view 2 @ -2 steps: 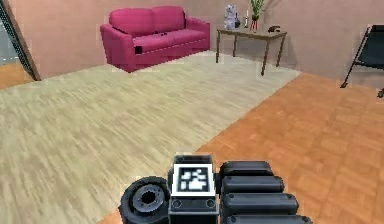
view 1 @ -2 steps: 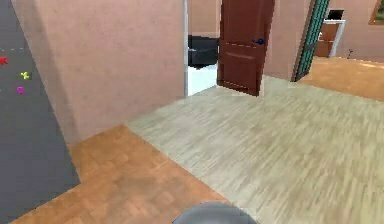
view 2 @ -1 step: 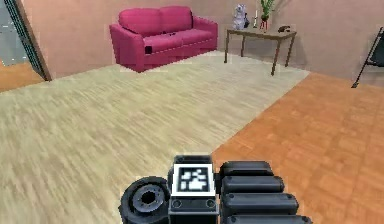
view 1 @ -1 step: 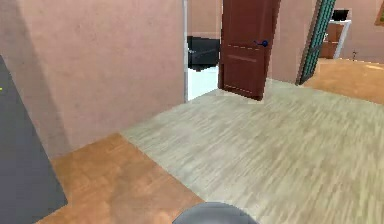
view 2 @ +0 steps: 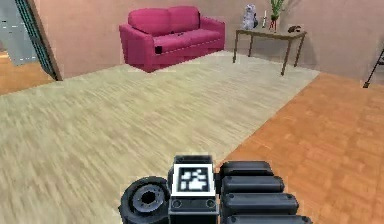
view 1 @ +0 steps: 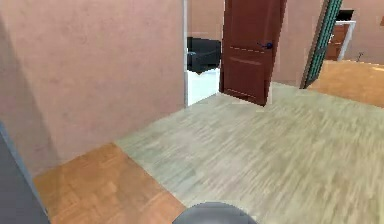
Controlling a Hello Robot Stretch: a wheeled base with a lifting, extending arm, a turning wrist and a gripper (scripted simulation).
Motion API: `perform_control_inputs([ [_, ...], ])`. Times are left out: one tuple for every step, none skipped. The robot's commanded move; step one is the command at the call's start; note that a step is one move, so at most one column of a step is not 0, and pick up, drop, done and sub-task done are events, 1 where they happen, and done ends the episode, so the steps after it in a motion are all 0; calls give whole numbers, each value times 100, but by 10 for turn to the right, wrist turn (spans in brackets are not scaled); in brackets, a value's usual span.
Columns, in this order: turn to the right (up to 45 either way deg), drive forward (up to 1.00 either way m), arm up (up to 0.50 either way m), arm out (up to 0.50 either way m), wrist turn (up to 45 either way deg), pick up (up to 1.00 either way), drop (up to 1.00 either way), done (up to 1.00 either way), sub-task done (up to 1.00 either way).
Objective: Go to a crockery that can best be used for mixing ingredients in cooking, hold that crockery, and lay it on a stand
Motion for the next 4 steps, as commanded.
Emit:
perform_control_inputs([
  [30, 0, 0, 0, 0, 0, 0, 0, 0],
  [0, 100, 0, 0, 0, 0, 0, 0, 0],
  [0, 100, 0, 0, 0, 0, 0, 0, 0],
  [0, 55, 0, 0, 0, 0, 0, 0, 0],
])
